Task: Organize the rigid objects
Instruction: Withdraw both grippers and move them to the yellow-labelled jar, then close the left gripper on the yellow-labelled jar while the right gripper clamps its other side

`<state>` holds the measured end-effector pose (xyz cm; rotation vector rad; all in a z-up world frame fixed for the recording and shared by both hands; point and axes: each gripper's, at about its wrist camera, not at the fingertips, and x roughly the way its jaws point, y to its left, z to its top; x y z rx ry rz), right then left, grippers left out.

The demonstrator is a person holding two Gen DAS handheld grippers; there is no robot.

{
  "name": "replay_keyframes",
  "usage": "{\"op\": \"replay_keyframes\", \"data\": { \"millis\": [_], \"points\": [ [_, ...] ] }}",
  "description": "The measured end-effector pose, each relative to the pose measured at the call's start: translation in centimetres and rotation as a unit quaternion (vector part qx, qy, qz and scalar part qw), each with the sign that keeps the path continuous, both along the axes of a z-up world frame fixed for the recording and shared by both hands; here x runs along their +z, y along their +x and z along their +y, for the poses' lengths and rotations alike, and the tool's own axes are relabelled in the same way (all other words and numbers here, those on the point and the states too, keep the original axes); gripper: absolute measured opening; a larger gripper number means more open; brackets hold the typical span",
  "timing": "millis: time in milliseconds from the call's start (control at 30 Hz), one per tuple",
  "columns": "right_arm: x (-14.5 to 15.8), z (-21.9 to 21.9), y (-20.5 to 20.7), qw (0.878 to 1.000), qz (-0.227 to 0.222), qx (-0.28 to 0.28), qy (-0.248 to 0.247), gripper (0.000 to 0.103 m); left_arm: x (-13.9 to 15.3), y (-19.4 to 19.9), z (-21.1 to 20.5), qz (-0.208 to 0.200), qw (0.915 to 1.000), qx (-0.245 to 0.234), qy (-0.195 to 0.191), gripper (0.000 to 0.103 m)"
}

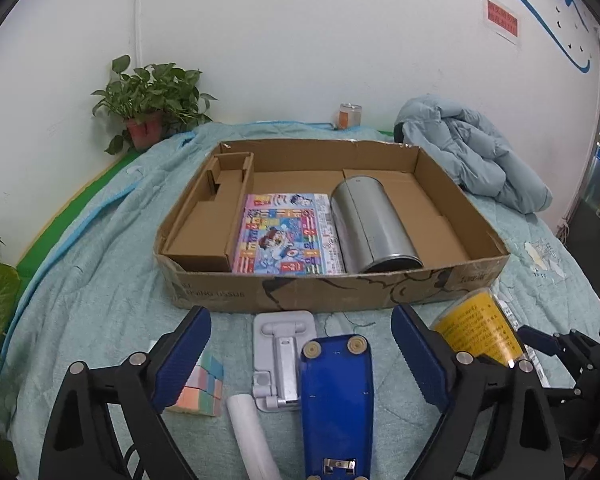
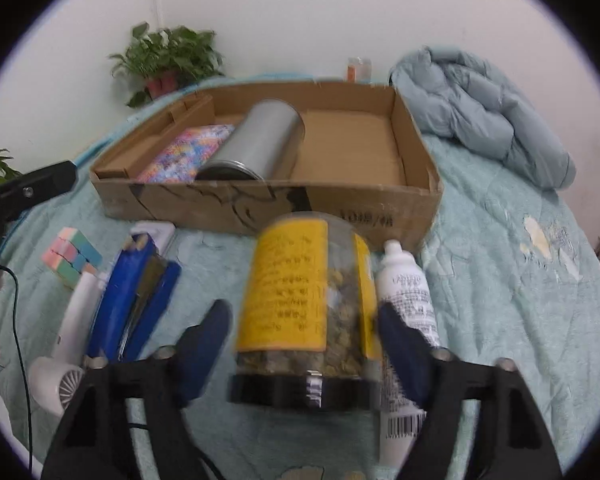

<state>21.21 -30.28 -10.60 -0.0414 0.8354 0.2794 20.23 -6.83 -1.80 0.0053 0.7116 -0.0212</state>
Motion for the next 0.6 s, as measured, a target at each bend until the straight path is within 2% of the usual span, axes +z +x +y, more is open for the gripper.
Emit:
{"op": "replay_keyframes", "data": {
  "millis": [133, 233, 300, 333, 433, 467, 500, 600],
  "points": [
    [0.1, -0.5, -0.2, 1.000, 0.001, 0.005, 0.008, 0.070, -0.7, -0.1, -0.7, 0.009, 0.9998, -0.018, -0.007, 0.091],
    [0.3, -1.0, -1.1, 0.999, 0.017, 0.013, 0.023, 0.065, -1.4, 0.1, -1.2, 0.036, 0.9978, -0.039, -0.039, 0.092],
    [1.1, -1.3, -2.3, 0.999, 0.027, 0.021, 0.041, 0.049, -2.1, 0.3, -2.0, 0.071, 0.9931, -0.067, -0.063, 0.092],
    [1.5, -1.1, -3.2, 0.998, 0.034, 0.035, 0.046, 0.048, -2.6, 0.5, -2.4, 0.090, 0.9893, -0.086, -0.076, 0.092],
    [1.5, -0.1, -4.9, 0.996, 0.047, 0.069, 0.044, 0.051, -4.2, 0.5, -3.8, 0.137, 0.9754, -0.132, -0.111, 0.092],
    [1.3, 0.0, -5.3, 0.995, 0.052, 0.073, 0.048, 0.057, -4.6, 0.6, -4.2, 0.146, 0.9725, -0.140, -0.115, 0.092],
    [1.0, -0.1, -5.5, 0.994, 0.060, 0.071, 0.058, 0.062, -5.0, 0.7, -4.5, 0.156, 0.9700, -0.144, -0.118, 0.092],
    [0.7, -1.4, -4.9, 0.992, 0.068, 0.045, 0.094, 0.069, -5.7, 1.2, -5.1, 0.173, 0.9617, -0.156, -0.145, 0.092]
  ]
}}
